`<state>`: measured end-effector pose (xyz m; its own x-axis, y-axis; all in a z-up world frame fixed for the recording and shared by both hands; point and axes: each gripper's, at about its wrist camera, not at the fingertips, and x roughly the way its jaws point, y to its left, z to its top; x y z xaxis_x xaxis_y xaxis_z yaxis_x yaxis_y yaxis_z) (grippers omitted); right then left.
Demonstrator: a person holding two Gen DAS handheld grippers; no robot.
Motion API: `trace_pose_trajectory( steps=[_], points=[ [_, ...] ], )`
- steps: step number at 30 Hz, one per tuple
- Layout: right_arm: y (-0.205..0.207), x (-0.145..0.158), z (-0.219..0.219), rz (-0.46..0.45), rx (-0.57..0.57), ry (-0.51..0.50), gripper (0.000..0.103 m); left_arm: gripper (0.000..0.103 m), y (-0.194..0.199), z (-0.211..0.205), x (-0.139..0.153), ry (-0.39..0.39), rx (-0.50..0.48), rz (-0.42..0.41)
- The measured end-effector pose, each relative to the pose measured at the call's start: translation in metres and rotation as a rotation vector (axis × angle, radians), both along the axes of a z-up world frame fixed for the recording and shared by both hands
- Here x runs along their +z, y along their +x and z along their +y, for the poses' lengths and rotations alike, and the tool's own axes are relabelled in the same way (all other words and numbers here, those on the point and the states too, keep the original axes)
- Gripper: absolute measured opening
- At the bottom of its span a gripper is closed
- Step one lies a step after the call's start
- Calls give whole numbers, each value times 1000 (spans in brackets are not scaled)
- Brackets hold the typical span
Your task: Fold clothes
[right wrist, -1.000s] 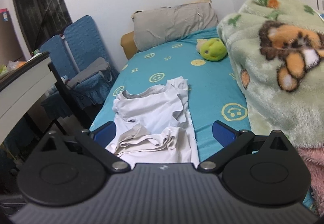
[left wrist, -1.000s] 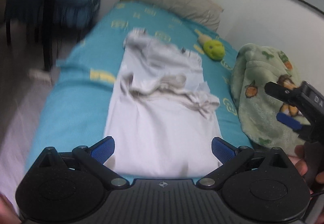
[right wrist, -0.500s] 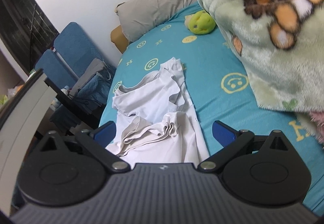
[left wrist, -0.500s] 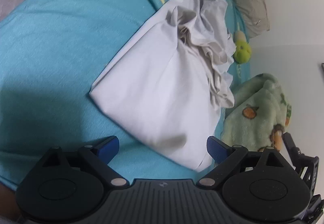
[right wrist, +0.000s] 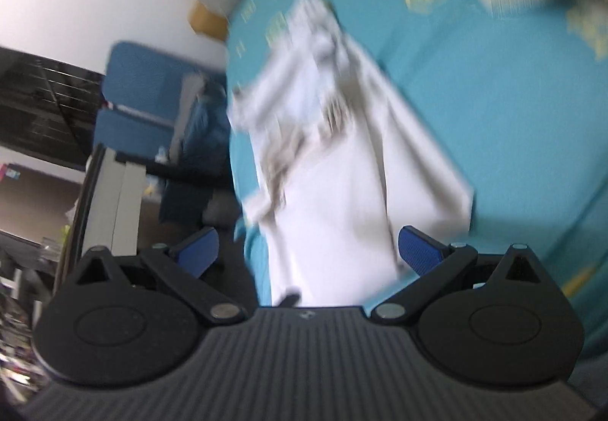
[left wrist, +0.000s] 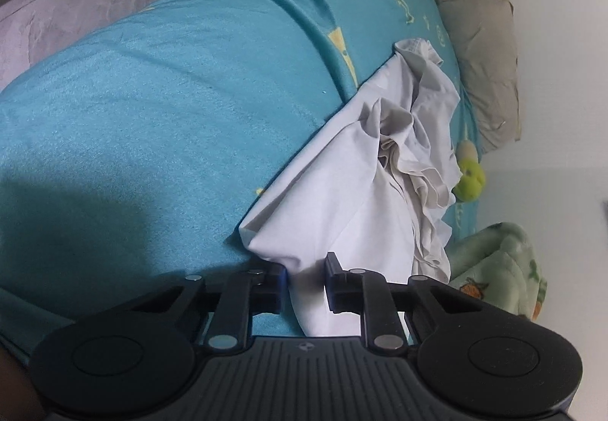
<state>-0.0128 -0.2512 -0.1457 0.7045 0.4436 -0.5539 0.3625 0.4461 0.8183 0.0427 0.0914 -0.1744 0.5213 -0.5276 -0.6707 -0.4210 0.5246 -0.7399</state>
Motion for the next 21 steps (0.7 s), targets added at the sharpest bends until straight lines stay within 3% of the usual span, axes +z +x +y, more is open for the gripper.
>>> trace_pose_trajectory(
  steps=[3,7,13,18,21],
  points=[
    [2,-13,5,60,7,64,103,21,0,-3,-2,-12,2,5],
    [4,-31,11,140,16,148,103,30,0,-6,-5,-29,5,13],
    [4,-36,19,150,25,183,103,30,-1,-12,-10,-53,10,24],
    [5,-38,22,154,17,161,103,11,-2,-16,-10,-56,13,11],
    [4,-42,14,164,-36,151,99,8,-4,-18,-3,-54,12,-34]
  ],
)
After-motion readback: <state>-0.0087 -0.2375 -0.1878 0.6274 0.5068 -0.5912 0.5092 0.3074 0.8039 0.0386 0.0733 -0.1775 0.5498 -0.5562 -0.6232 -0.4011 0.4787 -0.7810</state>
